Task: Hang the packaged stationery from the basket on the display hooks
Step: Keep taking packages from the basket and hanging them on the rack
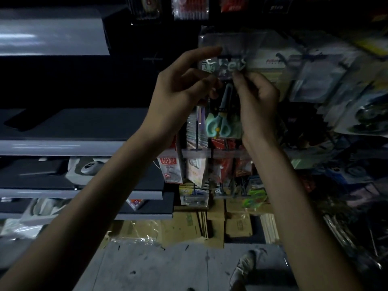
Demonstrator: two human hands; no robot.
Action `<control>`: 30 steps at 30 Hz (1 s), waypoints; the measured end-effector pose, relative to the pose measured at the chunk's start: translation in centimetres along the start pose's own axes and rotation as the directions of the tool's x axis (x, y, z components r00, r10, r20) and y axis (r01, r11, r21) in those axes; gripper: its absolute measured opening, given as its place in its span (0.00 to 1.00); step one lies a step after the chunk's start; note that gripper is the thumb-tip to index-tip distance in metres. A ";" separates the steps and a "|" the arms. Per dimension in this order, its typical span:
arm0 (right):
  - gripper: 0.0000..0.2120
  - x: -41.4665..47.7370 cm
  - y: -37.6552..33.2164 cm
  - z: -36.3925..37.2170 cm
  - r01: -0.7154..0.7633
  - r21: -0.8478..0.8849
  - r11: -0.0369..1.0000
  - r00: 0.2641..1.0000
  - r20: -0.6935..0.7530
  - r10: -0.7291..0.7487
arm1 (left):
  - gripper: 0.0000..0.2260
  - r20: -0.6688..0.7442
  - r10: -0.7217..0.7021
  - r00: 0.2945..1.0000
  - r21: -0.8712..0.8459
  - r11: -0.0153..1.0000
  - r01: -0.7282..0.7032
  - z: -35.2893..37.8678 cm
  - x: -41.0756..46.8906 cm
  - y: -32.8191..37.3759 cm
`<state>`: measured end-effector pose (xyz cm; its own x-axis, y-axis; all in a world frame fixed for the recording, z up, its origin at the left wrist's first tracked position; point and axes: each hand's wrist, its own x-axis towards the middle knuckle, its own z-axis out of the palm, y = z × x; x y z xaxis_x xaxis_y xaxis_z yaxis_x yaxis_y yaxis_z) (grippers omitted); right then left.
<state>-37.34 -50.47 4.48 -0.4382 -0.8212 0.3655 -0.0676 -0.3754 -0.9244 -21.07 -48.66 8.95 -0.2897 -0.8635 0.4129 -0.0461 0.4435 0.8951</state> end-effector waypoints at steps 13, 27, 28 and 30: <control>0.12 0.2 1.0 0.4 -0.044 0.051 0.998 0.997 -0.053 0.047 | 0.20 0.013 0.050 0.999 0.009 0.999 -0.050 0.0 -0.1 -0.2; 0.11 0.7 1.3 1.1 -0.033 0.058 0.998 0.994 -0.100 0.038 | 0.19 0.000 0.076 0.997 -0.026 0.997 -0.076 0.2 0.3 -0.4; 0.11 0.8 1.5 1.1 -0.041 0.060 0.997 0.994 -0.099 0.047 | 0.19 0.000 0.081 0.997 -0.033 0.996 -0.081 0.2 0.3 -0.5; 0.10 1.2 1.8 1.0 -0.057 0.071 0.996 0.994 -0.091 0.063 | 0.18 -0.002 0.090 0.996 -0.042 0.995 -0.090 0.1 0.4 -0.5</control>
<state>-37.06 -52.54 3.40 -0.5215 -0.8006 0.2950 0.0210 -0.3577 -0.9336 -21.29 -49.15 8.65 -0.2912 -0.8206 0.4917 0.0200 0.5086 0.8607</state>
